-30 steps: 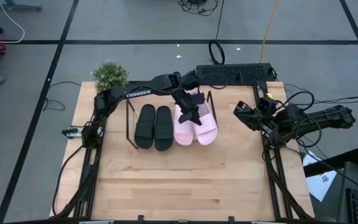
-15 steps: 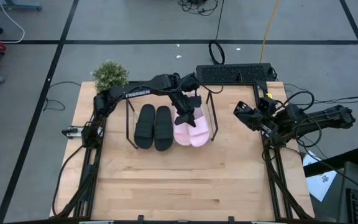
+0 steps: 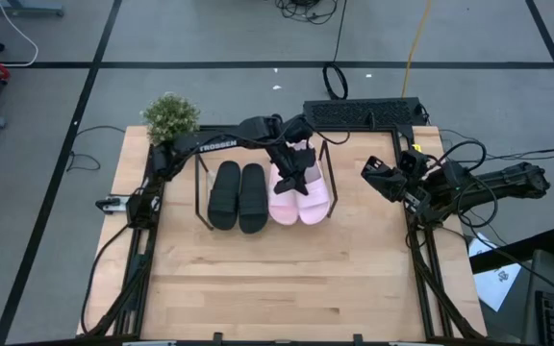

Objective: Pick and place slides into the shelf
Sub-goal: Put the pink pair of slide on the shelf

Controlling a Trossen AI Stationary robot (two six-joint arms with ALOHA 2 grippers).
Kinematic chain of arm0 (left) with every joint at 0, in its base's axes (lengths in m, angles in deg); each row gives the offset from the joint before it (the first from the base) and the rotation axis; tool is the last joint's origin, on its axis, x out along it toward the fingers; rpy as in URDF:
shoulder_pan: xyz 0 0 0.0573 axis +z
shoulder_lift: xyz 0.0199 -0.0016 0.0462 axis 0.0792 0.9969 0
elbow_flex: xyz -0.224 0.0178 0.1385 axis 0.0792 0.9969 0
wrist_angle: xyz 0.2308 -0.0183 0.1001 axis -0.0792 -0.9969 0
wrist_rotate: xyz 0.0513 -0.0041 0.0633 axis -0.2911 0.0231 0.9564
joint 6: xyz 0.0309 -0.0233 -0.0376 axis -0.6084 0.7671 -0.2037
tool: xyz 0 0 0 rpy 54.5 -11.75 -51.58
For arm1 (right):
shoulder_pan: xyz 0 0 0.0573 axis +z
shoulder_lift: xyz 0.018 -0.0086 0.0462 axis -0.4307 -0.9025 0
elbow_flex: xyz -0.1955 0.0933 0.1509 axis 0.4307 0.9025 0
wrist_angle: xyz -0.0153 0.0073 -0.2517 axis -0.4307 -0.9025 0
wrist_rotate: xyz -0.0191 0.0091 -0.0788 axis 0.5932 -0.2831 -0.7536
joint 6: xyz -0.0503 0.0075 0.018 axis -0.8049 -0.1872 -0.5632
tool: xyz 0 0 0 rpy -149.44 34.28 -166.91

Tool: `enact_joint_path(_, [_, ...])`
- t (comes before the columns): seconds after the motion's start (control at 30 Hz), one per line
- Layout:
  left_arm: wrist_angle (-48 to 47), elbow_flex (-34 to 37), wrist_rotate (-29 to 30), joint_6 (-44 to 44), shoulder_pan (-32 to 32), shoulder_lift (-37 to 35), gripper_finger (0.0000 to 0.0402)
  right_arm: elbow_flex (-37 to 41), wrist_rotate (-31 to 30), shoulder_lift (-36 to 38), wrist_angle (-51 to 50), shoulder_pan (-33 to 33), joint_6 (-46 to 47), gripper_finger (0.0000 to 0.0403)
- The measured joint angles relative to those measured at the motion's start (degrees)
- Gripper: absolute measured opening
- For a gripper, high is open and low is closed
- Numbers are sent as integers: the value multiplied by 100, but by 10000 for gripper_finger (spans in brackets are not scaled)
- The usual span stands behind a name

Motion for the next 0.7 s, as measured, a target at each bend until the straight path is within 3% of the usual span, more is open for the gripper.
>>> enact_joint_path(0.7, [287, 2, -135, -196, 72, 437, 0, 2, -28, -2, 1, -4, 58, 55])
